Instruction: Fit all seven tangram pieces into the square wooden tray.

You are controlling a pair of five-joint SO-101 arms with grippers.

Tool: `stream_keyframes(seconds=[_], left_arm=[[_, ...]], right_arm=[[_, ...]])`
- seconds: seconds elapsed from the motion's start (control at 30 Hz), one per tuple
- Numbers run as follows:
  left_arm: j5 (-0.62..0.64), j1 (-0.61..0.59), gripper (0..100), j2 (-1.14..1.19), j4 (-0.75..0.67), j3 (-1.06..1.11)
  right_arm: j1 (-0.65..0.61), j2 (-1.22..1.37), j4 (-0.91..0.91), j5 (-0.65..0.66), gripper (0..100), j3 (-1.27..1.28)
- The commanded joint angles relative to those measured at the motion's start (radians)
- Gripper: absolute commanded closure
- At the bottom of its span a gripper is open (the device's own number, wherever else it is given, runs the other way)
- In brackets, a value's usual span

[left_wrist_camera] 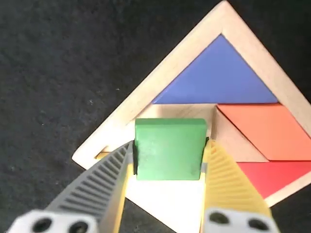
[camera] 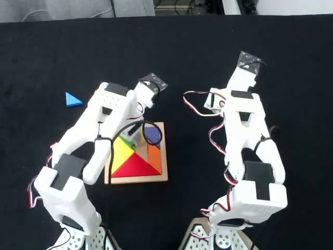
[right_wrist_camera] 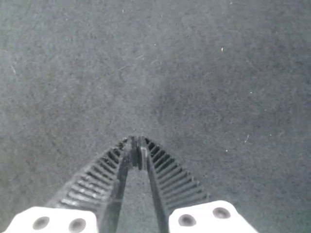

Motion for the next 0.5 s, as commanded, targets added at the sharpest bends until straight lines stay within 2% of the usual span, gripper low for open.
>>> stream_keyframes(seconds=[0.0,0.37,0.47], left_arm=[[-0.012,0.002,83,-0.008,-0.005,-0.059],[-0.021,0.022,83,-0.008,-0.005,-0.05],[-0.061,0.022,83,-0.008,-0.005,-0.05]], right_arm=[[0.017,-0.067,-0.018,-0.012,98.7,-0.048],[0.015,-0.067,-0.018,-0.012,98.7,-0.048],[0.015,-0.067,-0.018,-0.012,98.7,-0.048]])
